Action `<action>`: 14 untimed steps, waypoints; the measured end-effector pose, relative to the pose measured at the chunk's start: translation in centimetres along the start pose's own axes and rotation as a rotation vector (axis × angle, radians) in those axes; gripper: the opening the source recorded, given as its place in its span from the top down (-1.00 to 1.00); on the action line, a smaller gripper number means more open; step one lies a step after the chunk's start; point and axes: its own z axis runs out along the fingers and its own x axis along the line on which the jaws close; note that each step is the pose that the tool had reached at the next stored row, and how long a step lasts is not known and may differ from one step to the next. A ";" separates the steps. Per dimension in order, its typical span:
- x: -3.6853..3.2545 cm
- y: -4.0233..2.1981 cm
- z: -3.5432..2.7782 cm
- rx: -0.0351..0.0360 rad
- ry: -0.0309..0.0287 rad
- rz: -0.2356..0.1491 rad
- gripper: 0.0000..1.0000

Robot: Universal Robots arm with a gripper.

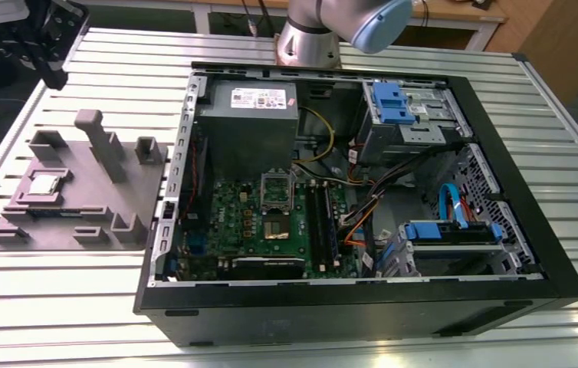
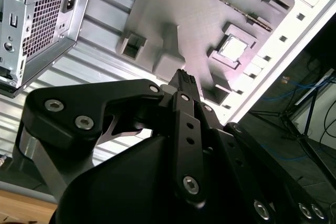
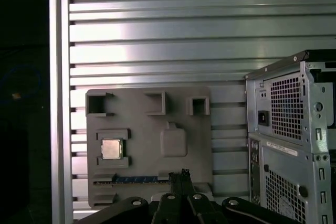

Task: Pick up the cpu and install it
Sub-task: 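Reach for the cpu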

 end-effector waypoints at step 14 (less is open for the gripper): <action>1.38 -0.14 0.04 -0.0001 -0.0001 0.000 0.80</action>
